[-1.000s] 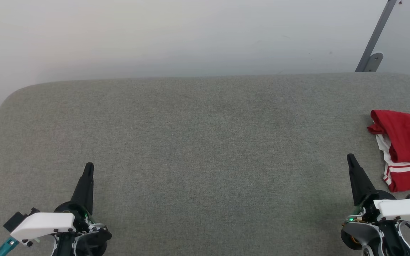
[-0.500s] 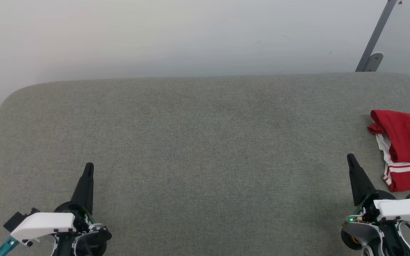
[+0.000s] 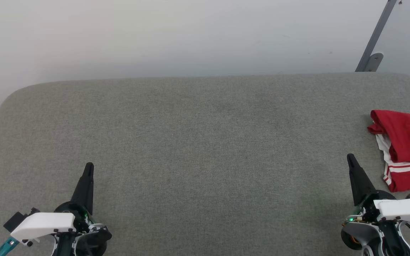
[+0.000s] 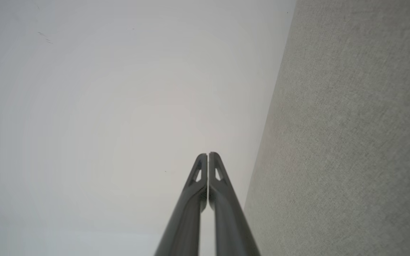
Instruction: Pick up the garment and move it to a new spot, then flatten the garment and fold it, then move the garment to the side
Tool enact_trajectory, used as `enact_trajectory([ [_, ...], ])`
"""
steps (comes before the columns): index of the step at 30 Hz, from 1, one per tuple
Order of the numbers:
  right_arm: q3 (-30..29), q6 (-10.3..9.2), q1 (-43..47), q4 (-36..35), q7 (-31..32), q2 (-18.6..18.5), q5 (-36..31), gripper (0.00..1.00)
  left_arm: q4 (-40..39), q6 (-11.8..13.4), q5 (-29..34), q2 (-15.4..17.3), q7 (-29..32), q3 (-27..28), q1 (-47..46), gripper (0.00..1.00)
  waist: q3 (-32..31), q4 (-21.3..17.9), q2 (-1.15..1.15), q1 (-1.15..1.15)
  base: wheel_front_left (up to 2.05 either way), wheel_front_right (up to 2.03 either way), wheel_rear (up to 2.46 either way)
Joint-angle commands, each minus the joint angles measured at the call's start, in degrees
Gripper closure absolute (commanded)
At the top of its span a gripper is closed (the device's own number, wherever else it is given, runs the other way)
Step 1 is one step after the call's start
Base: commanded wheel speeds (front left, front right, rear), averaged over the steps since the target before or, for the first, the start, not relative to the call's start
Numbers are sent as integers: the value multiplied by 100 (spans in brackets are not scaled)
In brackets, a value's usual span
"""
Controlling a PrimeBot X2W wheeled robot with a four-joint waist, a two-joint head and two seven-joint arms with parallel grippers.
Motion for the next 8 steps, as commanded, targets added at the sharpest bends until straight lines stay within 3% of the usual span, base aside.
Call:
enact_trajectory([
  [1, -2, 0, -19, -12, 7, 8, 23, 100, -3, -31, -19, 13, 17, -2, -71, 100, 0, 0, 0, 0, 0, 0, 0],
  [8, -2, 0, -19, -12, 7, 8, 23, 100, -3, -31, -19, 13, 17, -1, -71, 100, 0, 0, 0, 0, 0, 0, 0],
])
